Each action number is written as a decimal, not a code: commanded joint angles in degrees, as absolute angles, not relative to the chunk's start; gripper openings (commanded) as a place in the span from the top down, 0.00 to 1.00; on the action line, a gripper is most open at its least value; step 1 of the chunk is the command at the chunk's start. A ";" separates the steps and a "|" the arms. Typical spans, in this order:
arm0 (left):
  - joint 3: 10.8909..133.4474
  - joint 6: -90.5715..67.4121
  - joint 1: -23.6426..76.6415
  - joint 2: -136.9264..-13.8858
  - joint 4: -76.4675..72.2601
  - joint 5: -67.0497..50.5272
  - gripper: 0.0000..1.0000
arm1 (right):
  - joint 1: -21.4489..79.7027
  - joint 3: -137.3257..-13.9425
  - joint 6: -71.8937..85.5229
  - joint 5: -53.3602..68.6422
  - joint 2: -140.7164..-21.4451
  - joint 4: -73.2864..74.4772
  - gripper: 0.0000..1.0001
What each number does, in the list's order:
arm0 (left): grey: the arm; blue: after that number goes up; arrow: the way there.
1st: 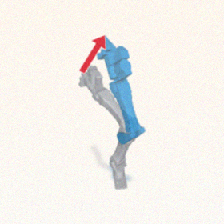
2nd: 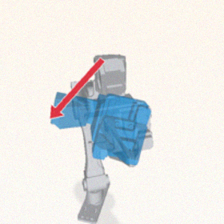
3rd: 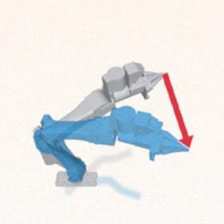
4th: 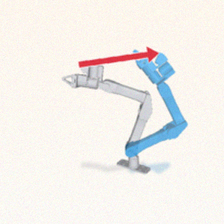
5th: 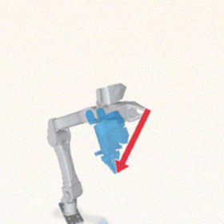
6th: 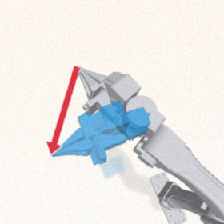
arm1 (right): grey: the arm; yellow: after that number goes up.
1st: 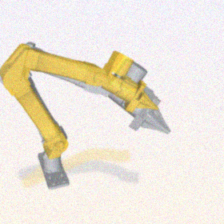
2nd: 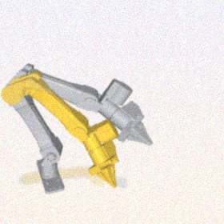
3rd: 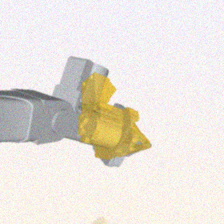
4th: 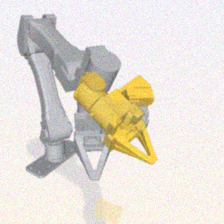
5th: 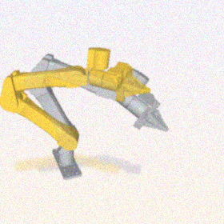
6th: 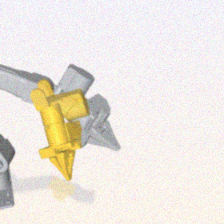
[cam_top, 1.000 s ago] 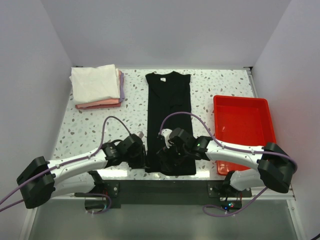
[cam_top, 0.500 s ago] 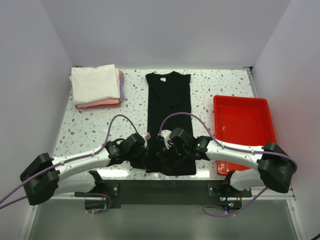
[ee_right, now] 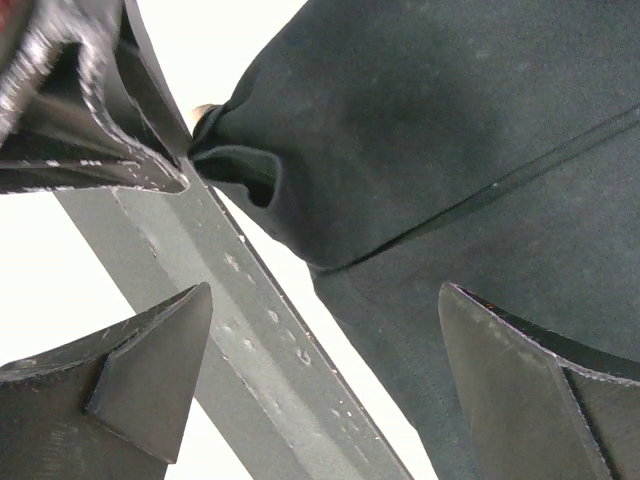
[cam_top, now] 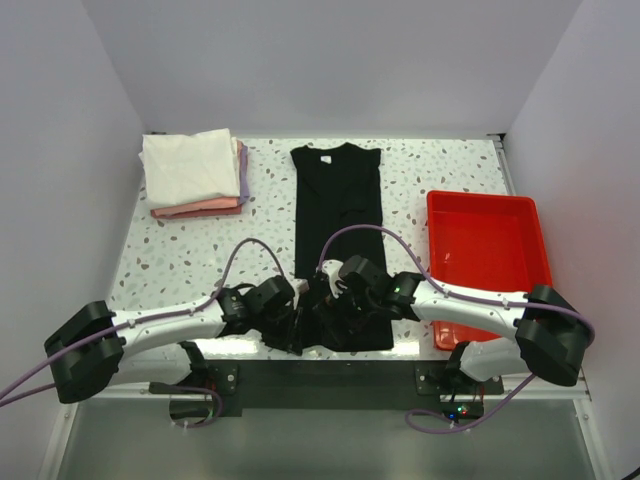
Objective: Fold and stack the t-shirts
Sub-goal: Fold the tshirt
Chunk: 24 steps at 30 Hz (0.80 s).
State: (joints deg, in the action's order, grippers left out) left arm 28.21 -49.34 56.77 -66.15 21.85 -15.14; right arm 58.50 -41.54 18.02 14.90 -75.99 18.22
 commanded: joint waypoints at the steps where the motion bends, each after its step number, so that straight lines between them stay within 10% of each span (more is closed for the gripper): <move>1: 30.93 -46.59 59.40 -67.85 22.50 -13.98 0.80 | 58.71 -42.54 18.72 14.76 -74.18 17.32 0.01; 5: 32.69 -46.23 62.57 -68.82 24.78 -11.52 1.00 | 58.71 -41.84 18.81 16.08 -71.55 17.40 0.01; 15: 33.57 -48.25 63.98 -68.21 29.60 -3.53 1.00 | 58.71 -41.22 18.28 13.72 -66.36 21.26 0.01; 19: 33.31 -49.92 63.98 -64.43 31.03 -1.41 0.71 | 58.71 -40.08 19.68 11.69 -65.04 23.29 0.01; 24: 30.85 -48.17 63.98 -61.44 26.74 -3.24 0.57 | 58.71 -38.32 21.18 11.34 -63.46 24.26 0.01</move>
